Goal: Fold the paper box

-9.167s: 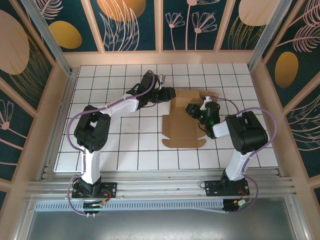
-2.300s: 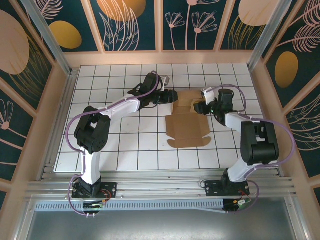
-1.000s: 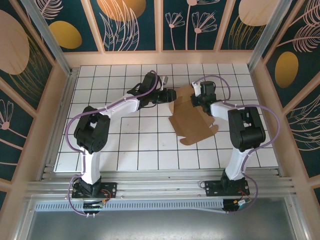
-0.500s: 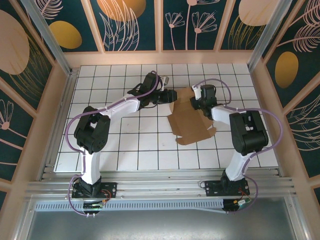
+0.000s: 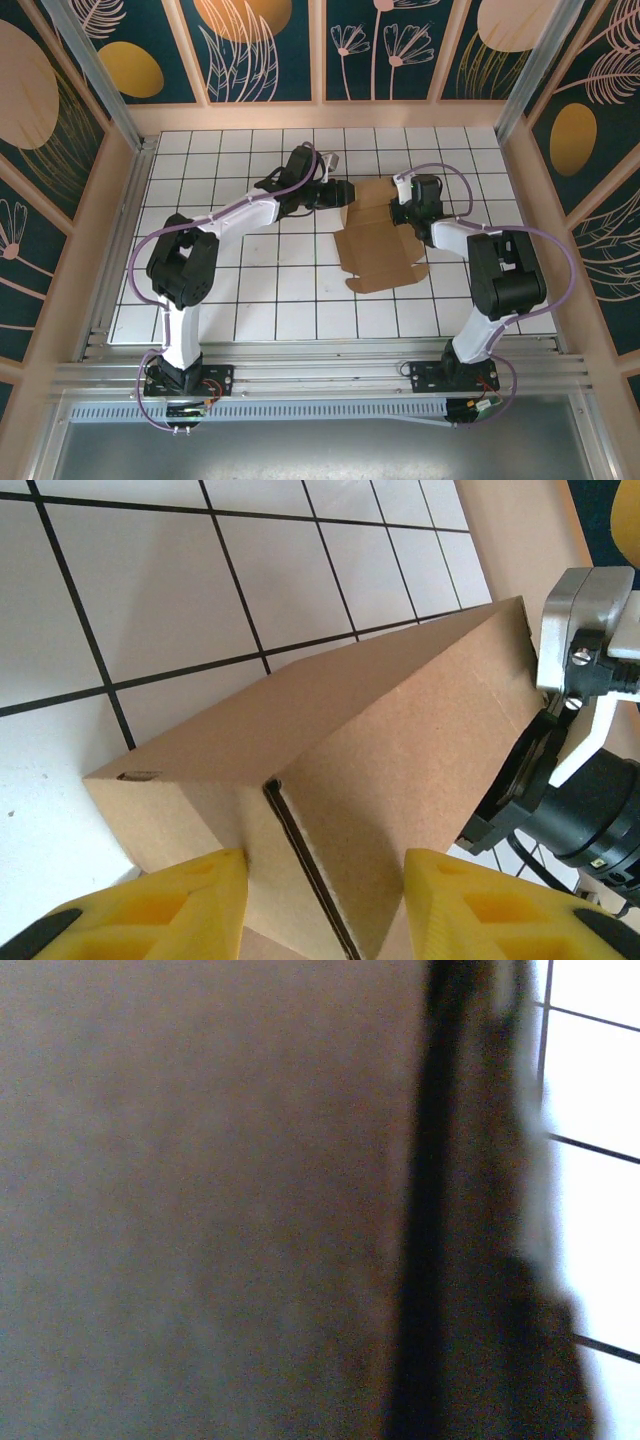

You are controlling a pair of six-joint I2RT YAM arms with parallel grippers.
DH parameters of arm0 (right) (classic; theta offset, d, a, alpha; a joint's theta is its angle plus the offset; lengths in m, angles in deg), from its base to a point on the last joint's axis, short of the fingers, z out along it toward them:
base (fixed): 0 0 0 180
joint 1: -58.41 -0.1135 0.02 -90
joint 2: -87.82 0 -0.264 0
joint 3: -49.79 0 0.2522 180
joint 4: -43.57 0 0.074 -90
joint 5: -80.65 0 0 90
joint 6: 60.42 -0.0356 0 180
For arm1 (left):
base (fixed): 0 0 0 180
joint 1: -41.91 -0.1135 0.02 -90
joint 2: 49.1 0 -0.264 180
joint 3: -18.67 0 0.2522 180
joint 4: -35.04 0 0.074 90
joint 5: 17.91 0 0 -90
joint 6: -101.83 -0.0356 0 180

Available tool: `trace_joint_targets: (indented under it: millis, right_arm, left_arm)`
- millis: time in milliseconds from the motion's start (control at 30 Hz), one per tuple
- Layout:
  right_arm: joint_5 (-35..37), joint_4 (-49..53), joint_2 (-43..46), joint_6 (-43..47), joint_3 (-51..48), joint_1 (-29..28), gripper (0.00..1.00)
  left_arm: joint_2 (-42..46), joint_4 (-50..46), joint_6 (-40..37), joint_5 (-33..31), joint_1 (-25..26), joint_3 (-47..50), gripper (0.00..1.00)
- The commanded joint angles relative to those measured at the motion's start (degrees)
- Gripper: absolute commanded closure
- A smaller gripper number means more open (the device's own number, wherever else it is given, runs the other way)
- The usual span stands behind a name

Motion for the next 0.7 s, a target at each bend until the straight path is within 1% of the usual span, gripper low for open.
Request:
trace_joint_targets:
  millis: [0,133,200,267,300,333,400,467,500,533,567,633,667]
  right_arm:
    - [-2.7,2.4,1.1,3.2,1.9,-0.1,0.95]
    - [-2.1,9.6,5.5,11.1,3.8,0.3,0.99]
    - [-2.0,13.4,8.5,15.4,5.1,1.0,1.00]
    - [-0.2,17.9,10.9,21.1,7.2,1.0,1.00]
    - [2.3,20.9,11.7,25.1,8.8,0.4,1.00]
    - [6.3,23.4,12.1,30.2,10.4,-0.5,1.00]
    - [18.2,29.3,12.2,42.2,13.3,-3.6,1.00]
    - [31.1,33.2,11.4,55.4,15.1,-6.9,1.00]
    - [37.4,33.1,10.9,61.1,15.5,-8.4,1.00]
    - [40.7,32.9,10.4,64.5,16.4,-9.8,1.00]
    - [41.8,34.5,9.9,66.5,18.1,-11.8,1.00]
    - [39.1,39.2,7.8,66.6,21.1,-16.3,1.00]
    - [37.3,42.4,6.2,66.3,21.8,-18.4,1.00]
  left_arm:
    - [5.7,0.1,-0.9,-2.6,0.2,1.2,0.54]
    - [14.5,4.7,-3.7,-5.1,0.3,5.7,0.47]
    - [20.3,5.9,-6.7,-8.2,0.2,7.4,0.43]
    - [25.0,6.3,-9.9,-13.0,0.3,9.3,0.43]
    - [27.8,7.5,-11.3,-16.6,0.2,11.3,0.43]
    - [30.7,9.6,-12.4,-19.5,0.2,13.7,0.43]
    - [37.6,15.7,-15.5,-25.1,0.2,20.9,0.41]
    - [43.4,21.5,-18.6,-29.4,0.3,27.0,0.37]
    - [46.3,24.3,-20.7,-31.1,0.3,30.0,0.35]
    - [48.2,26.3,-22.0,-32.6,0.3,32.7,0.33]
    - [50.2,28.3,-23.4,-34.6,0.3,35.0,0.31]
    - [52.4,30.2,-25.0,-37.7,0.3,37.5,0.23]
    - [52.9,30.4,-25.5,-38.8,0.2,38.2,0.21]
